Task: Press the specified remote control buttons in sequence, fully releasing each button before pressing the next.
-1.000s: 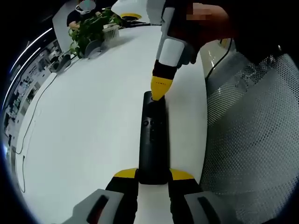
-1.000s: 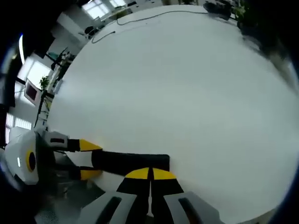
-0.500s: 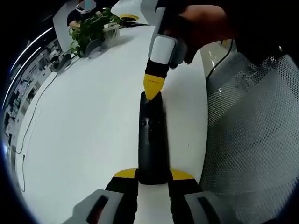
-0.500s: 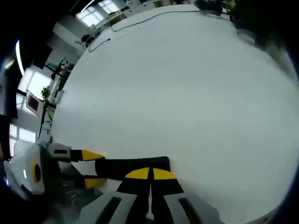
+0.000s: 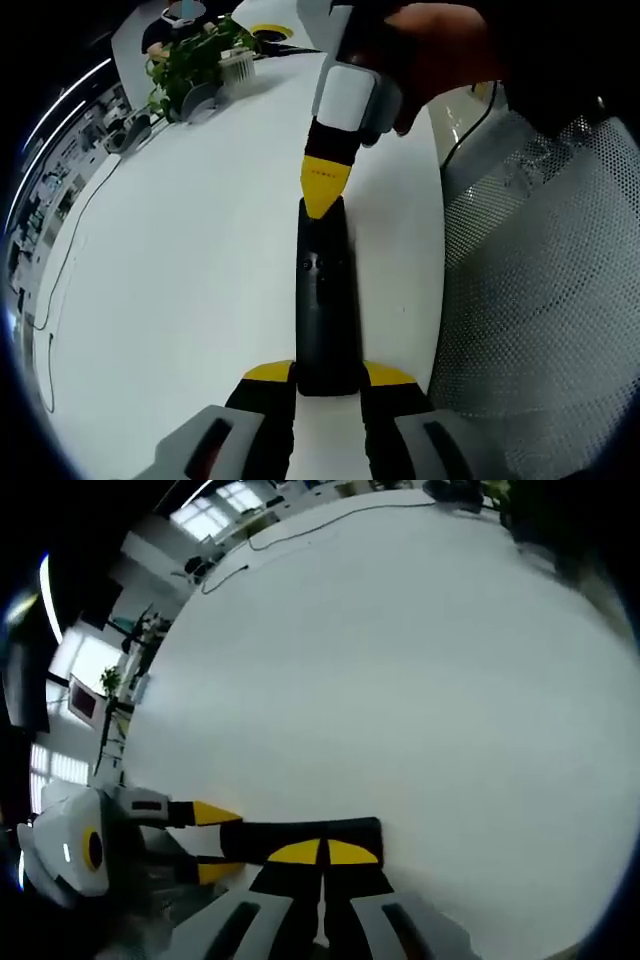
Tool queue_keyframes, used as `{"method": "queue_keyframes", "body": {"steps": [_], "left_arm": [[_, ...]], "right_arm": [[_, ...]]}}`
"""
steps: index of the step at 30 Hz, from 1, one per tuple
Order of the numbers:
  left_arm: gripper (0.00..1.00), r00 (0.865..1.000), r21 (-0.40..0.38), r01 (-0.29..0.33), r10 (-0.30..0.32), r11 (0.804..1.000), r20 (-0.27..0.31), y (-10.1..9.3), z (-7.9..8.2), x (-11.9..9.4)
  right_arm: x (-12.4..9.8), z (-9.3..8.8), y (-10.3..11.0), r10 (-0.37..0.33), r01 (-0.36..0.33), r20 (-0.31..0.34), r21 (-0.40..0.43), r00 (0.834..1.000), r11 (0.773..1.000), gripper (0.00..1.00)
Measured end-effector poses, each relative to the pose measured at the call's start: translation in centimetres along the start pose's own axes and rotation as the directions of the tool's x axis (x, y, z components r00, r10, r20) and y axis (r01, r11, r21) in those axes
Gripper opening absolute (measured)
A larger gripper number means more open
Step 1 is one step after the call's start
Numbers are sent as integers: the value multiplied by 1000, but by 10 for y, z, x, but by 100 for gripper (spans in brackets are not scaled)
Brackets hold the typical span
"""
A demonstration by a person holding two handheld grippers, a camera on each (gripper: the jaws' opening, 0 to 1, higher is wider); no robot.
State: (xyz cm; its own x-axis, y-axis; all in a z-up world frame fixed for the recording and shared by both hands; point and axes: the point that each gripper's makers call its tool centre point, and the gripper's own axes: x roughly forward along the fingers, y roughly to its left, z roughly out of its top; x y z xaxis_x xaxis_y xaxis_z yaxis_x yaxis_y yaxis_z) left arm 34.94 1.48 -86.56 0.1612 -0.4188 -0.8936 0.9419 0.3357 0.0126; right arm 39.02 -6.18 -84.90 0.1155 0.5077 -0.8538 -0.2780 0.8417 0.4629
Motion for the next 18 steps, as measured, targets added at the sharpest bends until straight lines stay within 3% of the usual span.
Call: {"method": "queue_keyframes", "body": {"steps": [8, 18], "left_arm": [[25, 1000, 0, 3, -3, 1000, -3, 0, 0, 0], [25, 1000, -6, 3, -3, 1000, -1, 0, 0, 0]], "right_arm": [[6, -7, 0, -32, 30, -37, -45, 999, 999, 0], [5, -5, -2, -48, 46, -33, -55, 998, 997, 0]]}}
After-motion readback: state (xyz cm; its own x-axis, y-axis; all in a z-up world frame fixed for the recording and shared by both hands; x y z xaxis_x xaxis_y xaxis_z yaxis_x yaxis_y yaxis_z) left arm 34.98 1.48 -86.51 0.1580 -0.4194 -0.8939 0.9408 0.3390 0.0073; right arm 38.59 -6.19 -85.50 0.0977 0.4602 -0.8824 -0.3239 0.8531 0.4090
